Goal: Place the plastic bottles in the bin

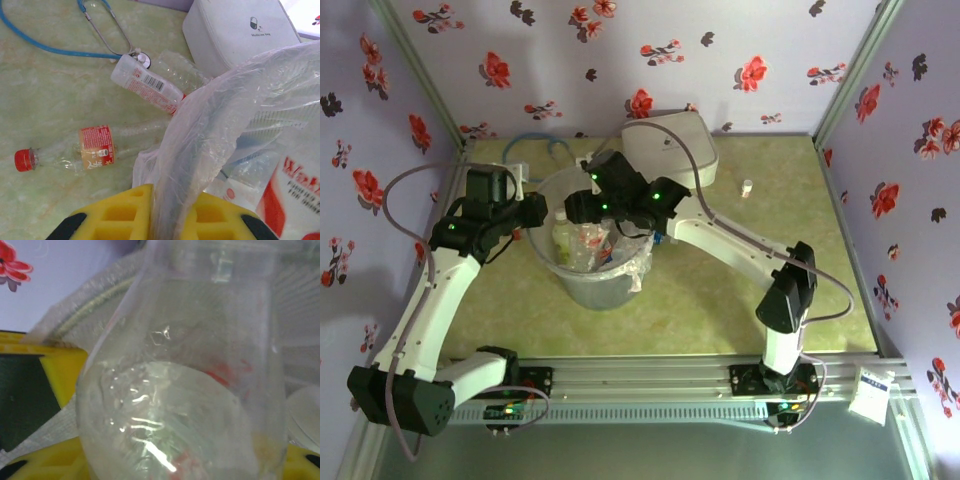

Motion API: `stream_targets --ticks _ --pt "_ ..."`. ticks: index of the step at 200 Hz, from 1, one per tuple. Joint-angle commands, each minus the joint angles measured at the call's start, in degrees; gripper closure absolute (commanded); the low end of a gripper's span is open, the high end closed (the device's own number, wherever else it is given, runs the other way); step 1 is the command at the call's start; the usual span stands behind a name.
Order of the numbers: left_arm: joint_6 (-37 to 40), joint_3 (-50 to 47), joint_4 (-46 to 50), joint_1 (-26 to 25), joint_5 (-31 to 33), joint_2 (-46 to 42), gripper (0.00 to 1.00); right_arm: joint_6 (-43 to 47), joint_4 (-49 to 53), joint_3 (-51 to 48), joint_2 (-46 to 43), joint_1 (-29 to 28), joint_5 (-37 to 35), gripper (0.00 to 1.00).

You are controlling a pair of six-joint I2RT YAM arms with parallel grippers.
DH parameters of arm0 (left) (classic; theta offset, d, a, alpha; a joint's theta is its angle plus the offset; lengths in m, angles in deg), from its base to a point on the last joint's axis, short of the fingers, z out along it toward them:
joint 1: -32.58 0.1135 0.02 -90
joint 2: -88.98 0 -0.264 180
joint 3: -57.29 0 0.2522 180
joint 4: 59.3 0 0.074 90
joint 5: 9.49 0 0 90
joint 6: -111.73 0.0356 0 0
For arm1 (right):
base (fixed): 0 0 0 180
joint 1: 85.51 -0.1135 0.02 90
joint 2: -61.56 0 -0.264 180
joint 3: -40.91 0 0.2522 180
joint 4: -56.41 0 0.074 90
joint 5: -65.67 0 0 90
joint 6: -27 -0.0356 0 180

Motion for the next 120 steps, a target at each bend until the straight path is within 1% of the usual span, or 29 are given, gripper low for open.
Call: stream_targets --ticks 1,25,63,67,93,106,120 --pt "2.17 -0.58 -4.88 0.22 0.93 0.41 1.0 1.28 0.58 0.4 0.27 -0.14 -1.64 0.38" --pt "2.21 -0.67 -4.81 0.21 0.93 0.47 1.0 1.34 0.39 0.13 0.0 -0.12 -1.89 0.26" --pt "2.34 -0.75 -4.71 0.25 0.93 0.3 1.0 3.67 -0.04 0.5 -2.57 0.0 -3.26 0.16" --pt "2.34 -0.78 -4.71 0.28 0.94 0.3 1.0 4.08 0.03 0.63 -2.98 -0.06 -3.56 0.13" --pt "2.34 -0.97 -4.71 0.21 0.98 0.13 1.0 6.18 0.01 0.86 -5.49 0.18 -5.96 0.11" --pt "2.34 -1.02 -4.71 0.2 0.93 0.13 1.0 6.76 -0.04 0.84 -6.15 0.13 -6.87 0.12" --pt "2.17 -1.04 -4.78 0.25 0.93 0.13 1.0 6.82 -0.05 0.95 -5.94 0.09 -6.61 0.16"
